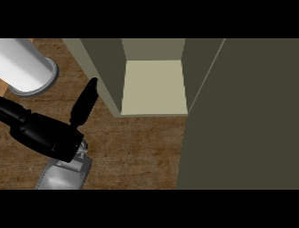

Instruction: Pick up the wine, place it into the cabinet and close the cabinet

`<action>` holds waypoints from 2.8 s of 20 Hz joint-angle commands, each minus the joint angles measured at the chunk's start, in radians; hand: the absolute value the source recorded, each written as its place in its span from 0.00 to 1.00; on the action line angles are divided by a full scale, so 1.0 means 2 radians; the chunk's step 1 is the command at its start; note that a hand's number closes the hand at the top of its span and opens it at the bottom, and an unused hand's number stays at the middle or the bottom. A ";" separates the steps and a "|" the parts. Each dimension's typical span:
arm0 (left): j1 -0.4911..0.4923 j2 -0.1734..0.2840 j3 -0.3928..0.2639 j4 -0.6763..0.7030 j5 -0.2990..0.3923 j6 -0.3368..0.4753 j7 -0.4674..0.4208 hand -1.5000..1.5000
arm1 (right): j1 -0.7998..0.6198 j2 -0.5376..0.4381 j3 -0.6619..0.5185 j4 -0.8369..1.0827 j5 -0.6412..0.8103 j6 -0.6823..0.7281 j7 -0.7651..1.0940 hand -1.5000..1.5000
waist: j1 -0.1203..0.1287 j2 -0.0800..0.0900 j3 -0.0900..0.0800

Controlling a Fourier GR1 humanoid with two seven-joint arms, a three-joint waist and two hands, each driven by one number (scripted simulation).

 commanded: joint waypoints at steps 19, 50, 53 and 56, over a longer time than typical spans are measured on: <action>0.220 0.000 -0.008 0.030 0.009 0.255 0.076 0.00 | 0.045 0.016 -0.008 -0.052 -0.051 0.025 0.017 0.00 | 0.003 -0.001 -0.001; 0.197 0.045 -0.007 0.081 0.105 0.263 0.071 0.00 | 0.034 0.027 -0.021 -0.036 -0.046 0.037 0.015 0.00 | 0.006 -0.001 -0.003; 0.179 0.042 -0.006 0.097 0.121 0.263 0.073 0.00 | 0.013 0.018 -0.036 -0.006 -0.057 0.045 0.010 0.00 | 0.007 0.000 -0.003; 0.163 0.042 0.010 0.116 0.125 0.263 0.071 0.00 | 0.039 0.021 -0.036 -0.033 -0.064 0.051 0.008 0.00 | 0.002 -0.001 -0.003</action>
